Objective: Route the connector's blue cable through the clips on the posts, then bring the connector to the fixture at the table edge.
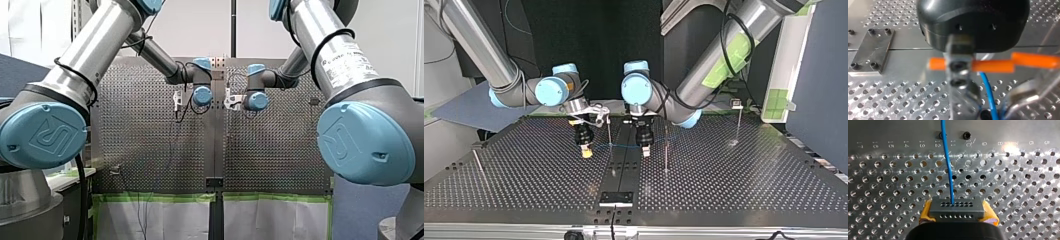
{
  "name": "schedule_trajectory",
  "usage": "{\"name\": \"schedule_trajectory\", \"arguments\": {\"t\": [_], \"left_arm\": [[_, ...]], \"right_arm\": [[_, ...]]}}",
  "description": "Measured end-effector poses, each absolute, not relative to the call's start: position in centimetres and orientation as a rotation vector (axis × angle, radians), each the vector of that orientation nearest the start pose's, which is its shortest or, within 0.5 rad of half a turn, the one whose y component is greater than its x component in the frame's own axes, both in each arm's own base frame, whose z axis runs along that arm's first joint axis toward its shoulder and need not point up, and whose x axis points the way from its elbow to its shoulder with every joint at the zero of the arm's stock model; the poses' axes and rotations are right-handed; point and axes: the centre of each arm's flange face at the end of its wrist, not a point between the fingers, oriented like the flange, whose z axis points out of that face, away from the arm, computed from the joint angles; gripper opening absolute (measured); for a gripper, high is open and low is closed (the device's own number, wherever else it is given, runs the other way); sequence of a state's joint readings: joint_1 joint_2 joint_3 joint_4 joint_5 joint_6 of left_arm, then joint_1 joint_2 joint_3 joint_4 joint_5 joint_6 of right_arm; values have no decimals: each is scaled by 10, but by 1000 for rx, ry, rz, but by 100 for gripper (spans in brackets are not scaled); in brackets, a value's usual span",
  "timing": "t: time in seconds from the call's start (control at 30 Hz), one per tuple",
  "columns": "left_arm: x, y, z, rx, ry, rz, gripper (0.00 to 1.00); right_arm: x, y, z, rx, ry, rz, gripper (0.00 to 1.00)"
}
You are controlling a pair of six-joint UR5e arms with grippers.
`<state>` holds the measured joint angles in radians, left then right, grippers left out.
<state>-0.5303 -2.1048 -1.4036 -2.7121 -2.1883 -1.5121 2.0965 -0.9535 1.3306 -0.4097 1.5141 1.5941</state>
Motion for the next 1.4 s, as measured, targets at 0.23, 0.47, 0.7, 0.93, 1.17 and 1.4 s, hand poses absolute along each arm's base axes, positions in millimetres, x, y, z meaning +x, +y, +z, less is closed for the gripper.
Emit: {"name": "schedule_trajectory", "arguments": {"t": [0.23, 0.47, 0.7, 0.93, 1.17, 1.4], "left_arm": [[543, -401, 291, -55, 1502, 91, 0], [542, -399, 290, -71, 1513, 90, 0], [533, -404, 283, -55, 1533, 88, 0], [517, -412, 268, -27, 1546, 78, 0], [498, -421, 249, 0, 1549, 59, 0], [475, -430, 230, 32, 1558, 40, 0]], "right_arm": [[478, -547, 268, 1589, -878, 1661, 0], [478, -547, 268, 1590, -880, 1659, 0], [476, -545, 265, 1614, -897, 1640, 0], [471, -538, 257, 1651, -935, 1539, 0], [458, -527, 252, 1660, -978, 1445, 0], [445, -517, 267, 1597, -982, 1459, 0]]}}
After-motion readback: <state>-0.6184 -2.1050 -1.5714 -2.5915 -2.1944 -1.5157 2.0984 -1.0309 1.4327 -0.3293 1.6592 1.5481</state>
